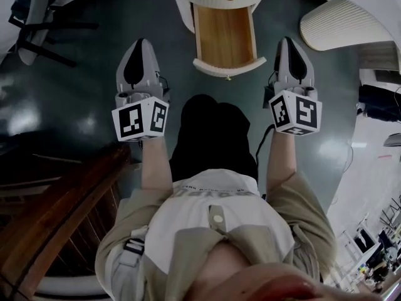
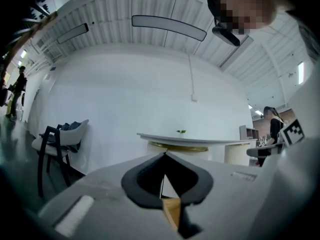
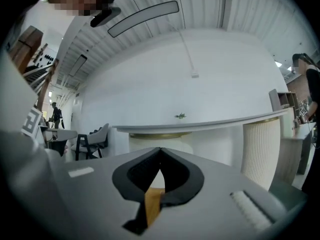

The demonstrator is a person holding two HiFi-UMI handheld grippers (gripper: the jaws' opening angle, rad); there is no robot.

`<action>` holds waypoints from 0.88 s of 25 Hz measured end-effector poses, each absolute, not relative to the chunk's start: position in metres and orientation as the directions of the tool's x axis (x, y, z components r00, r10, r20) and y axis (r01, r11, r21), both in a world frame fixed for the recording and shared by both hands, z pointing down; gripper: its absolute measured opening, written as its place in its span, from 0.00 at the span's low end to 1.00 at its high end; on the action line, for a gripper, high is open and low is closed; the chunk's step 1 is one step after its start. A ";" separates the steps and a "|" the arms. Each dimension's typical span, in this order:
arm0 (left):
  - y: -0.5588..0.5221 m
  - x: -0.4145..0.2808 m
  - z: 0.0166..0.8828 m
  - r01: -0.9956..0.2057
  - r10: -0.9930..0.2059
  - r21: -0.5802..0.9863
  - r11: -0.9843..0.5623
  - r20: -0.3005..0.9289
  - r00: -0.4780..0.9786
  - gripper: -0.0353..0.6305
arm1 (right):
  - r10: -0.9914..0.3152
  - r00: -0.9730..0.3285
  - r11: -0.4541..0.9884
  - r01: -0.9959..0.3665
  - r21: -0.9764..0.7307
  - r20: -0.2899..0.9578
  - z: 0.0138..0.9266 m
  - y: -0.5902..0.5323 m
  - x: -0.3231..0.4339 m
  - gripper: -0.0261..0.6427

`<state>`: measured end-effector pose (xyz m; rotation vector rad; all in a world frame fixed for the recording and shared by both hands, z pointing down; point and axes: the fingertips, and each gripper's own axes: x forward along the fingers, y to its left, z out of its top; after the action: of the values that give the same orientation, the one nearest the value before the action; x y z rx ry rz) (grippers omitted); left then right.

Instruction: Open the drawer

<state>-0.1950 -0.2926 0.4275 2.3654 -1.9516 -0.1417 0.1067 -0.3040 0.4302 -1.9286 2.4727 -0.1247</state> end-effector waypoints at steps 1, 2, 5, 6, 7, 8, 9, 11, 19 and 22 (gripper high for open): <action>-0.293 -0.195 0.417 -0.975 -0.981 0.112 -0.192 -0.026 0.190 0.06 | -0.969 -0.244 0.241 -0.968 -0.072 0.045 0.420 -0.305 0.107 0.05; -0.294 -0.194 0.407 -0.975 -0.981 0.109 -0.195 -0.027 0.193 0.06 | -0.970 -0.241 0.237 -0.968 -0.079 0.042 0.411 -0.306 0.108 0.05; -0.291 -0.193 0.377 -0.974 -0.980 0.112 -0.197 -0.022 0.195 0.06 | -0.971 -0.233 0.228 -0.969 -0.089 0.052 0.384 -0.308 0.109 0.05; -0.290 -0.192 0.367 -0.974 -0.981 0.115 -0.195 -0.015 0.194 0.06 | -0.970 -0.234 0.228 -0.970 -0.090 0.063 0.375 -0.309 0.110 0.05; -0.288 -0.192 0.358 -0.974 -0.981 0.119 -0.193 -0.007 0.193 0.06 | -0.969 -0.233 0.227 -0.970 -0.089 0.076 0.365 -0.309 0.110 0.05; -0.286 -0.193 0.349 -0.974 -0.981 0.126 -0.190 0.002 0.192 0.06 | -0.969 -0.232 0.225 -0.971 -0.087 0.088 0.354 -0.310 0.111 0.05; -0.285 -0.194 0.339 -0.974 -0.982 0.135 -0.184 0.011 0.187 0.06 | -0.968 -0.230 0.222 -0.971 -0.086 0.099 0.342 -0.311 0.112 0.05; -0.281 -0.199 0.319 -0.976 -0.986 0.148 -0.161 0.030 0.167 0.06 | -0.967 -0.225 0.216 -0.973 -0.085 0.117 0.317 -0.312 0.114 0.05; -0.268 -0.211 0.202 -0.979 -0.987 0.136 -0.150 0.044 0.157 0.06 | -0.962 -0.224 0.216 -0.974 -0.071 0.155 0.211 -0.294 0.112 0.05; -0.266 -0.213 0.160 -0.981 -0.987 0.123 -0.151 0.030 0.156 0.06 | -0.961 -0.227 0.218 -0.973 -0.073 0.158 0.176 -0.287 0.114 0.05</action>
<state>-0.2133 -0.2661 0.1599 2.3000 -1.9684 -0.0876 0.1136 -0.2869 0.1762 -1.9990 2.5119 -0.2506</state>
